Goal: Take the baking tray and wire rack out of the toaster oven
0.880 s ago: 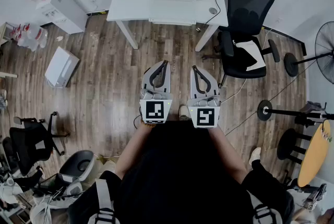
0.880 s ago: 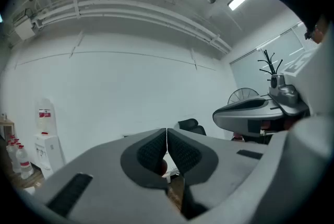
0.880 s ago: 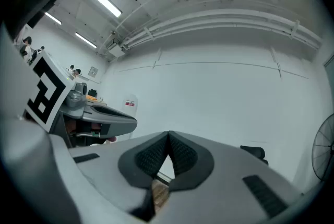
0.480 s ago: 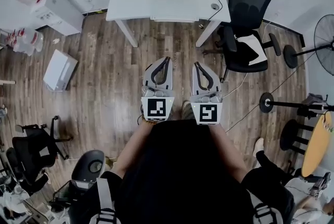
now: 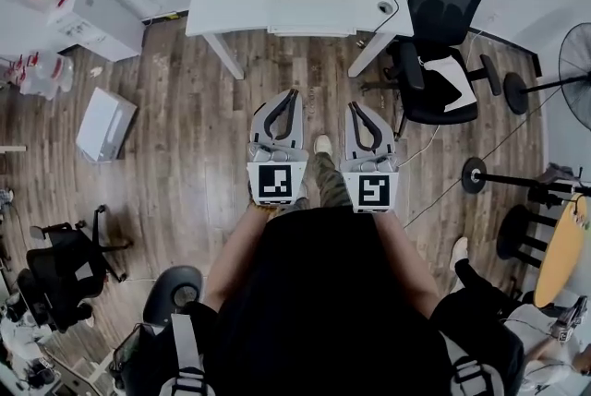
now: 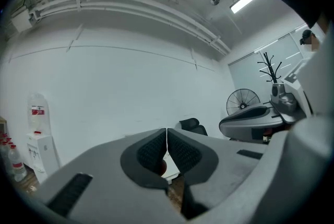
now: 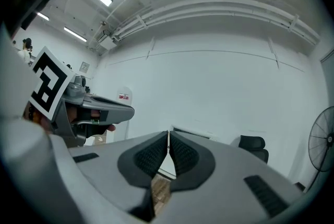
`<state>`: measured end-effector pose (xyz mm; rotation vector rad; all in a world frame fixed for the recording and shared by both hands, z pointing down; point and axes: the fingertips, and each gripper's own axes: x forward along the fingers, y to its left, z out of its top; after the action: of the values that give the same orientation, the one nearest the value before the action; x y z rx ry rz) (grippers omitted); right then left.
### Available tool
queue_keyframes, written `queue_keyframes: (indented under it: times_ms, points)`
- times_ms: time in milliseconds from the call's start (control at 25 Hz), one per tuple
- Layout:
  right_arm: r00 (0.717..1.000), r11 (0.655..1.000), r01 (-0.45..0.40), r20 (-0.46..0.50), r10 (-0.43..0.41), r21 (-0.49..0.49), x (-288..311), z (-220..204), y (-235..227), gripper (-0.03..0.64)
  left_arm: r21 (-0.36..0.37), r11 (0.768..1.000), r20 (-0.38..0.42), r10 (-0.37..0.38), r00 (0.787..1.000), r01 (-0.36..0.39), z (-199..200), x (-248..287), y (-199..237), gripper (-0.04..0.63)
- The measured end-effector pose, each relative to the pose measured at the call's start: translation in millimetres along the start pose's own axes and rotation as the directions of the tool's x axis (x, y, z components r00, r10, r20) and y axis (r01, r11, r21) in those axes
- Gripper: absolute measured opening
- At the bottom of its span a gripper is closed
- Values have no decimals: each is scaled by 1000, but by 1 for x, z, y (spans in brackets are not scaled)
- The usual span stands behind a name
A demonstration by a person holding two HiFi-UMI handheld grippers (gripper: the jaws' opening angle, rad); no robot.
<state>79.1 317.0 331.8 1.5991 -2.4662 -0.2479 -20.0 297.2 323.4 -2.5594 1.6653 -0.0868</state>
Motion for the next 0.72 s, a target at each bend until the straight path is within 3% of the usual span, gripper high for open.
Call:
queue_keyframes:
  times_ms: [360, 720]
  points:
    - [999, 998, -31, -18, 32, 47, 48, -13, -24, 31, 20, 999, -56, 44, 997, -43, -11, 39, 22, 28]
    - [999, 998, -52, 0, 52, 26, 84, -24, -68, 31, 26, 999, -77, 45, 996, -43, -15, 94, 9, 28]
